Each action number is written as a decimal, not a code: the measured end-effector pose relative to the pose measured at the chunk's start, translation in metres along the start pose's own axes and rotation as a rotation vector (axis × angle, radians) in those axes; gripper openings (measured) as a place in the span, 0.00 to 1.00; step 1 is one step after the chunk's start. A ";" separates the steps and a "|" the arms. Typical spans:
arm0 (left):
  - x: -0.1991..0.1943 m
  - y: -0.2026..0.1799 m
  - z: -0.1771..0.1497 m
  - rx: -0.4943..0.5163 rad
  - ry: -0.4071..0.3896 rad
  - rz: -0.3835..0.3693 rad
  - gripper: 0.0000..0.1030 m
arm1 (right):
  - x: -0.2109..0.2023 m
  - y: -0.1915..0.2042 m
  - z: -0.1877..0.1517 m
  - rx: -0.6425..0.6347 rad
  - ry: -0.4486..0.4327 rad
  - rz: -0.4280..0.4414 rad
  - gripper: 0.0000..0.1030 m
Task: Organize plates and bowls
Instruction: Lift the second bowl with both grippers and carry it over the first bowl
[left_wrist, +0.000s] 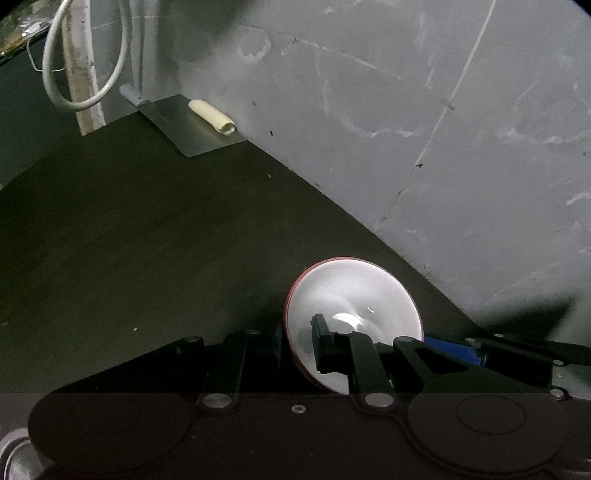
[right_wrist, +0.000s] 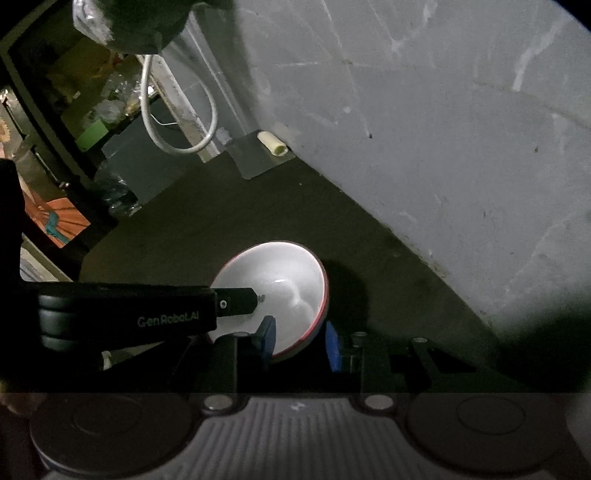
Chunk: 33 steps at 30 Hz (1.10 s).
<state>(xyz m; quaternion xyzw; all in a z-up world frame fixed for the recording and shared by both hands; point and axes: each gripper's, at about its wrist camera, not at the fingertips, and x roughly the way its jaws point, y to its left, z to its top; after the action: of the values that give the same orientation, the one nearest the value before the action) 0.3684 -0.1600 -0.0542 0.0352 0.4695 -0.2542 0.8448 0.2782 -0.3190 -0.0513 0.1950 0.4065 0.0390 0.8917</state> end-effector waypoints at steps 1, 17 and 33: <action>-0.005 0.000 -0.001 -0.006 -0.006 -0.002 0.16 | -0.003 0.002 0.000 -0.004 -0.004 0.003 0.31; -0.071 -0.010 -0.034 -0.044 -0.063 -0.009 0.16 | -0.069 0.029 -0.022 -0.058 -0.044 0.039 0.31; -0.109 -0.011 -0.071 -0.046 -0.051 0.002 0.16 | -0.103 0.050 -0.060 -0.088 -0.014 0.082 0.31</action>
<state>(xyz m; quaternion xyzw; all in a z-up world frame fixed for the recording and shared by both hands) 0.2614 -0.1051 -0.0029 0.0099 0.4536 -0.2431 0.8573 0.1692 -0.2778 0.0050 0.1725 0.3898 0.0919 0.8999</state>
